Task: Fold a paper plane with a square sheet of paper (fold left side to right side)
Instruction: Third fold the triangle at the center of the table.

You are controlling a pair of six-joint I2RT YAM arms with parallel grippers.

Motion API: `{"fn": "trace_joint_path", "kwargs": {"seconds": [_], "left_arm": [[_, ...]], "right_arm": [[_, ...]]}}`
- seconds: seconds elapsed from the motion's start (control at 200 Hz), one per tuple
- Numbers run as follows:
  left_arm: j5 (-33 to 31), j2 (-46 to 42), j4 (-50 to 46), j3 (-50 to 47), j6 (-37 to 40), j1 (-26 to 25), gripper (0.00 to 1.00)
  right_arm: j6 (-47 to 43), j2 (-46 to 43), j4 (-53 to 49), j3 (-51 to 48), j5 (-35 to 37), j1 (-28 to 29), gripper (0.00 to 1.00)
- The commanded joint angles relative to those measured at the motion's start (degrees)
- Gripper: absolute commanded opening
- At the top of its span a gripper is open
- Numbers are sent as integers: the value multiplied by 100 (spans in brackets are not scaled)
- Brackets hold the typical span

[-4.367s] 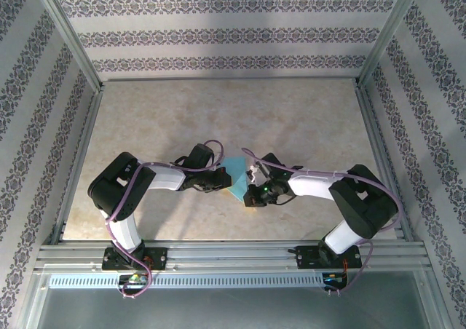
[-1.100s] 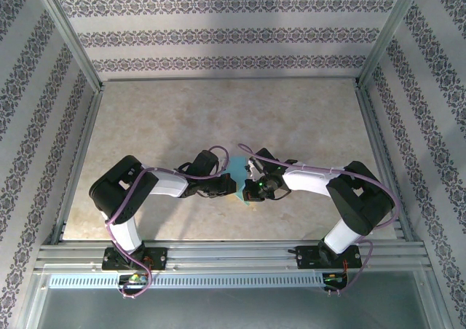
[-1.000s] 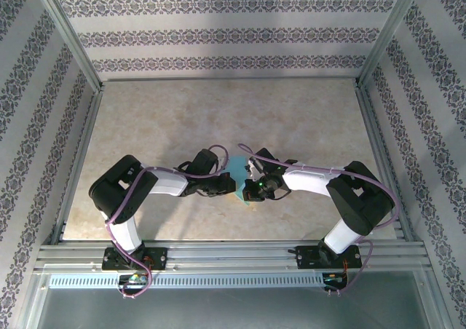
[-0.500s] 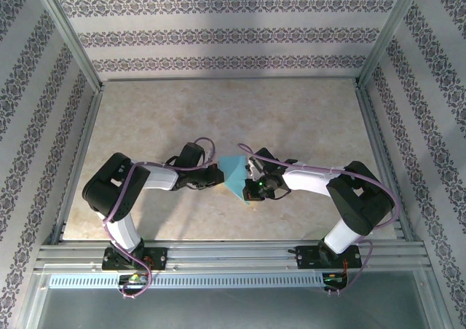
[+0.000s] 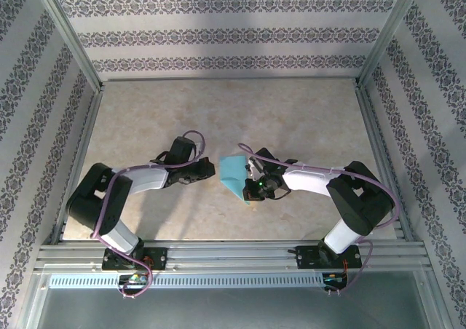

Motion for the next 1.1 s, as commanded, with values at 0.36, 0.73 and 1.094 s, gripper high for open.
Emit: {"fn": "trace_joint_path", "kwargs": {"seconds": [0.36,0.73,1.094], "left_arm": [[401,650,468,342,-112,-825,0],[276,1150,97,648,77,-873,0],[-38,1232,-347,620,361,-944,0]], "right_arm": [[43,131,-439,-248,589,-35,0],[78,61,-436,-284,624,-43,0],[94,-67,-448,-27,497,-69,0]]}}
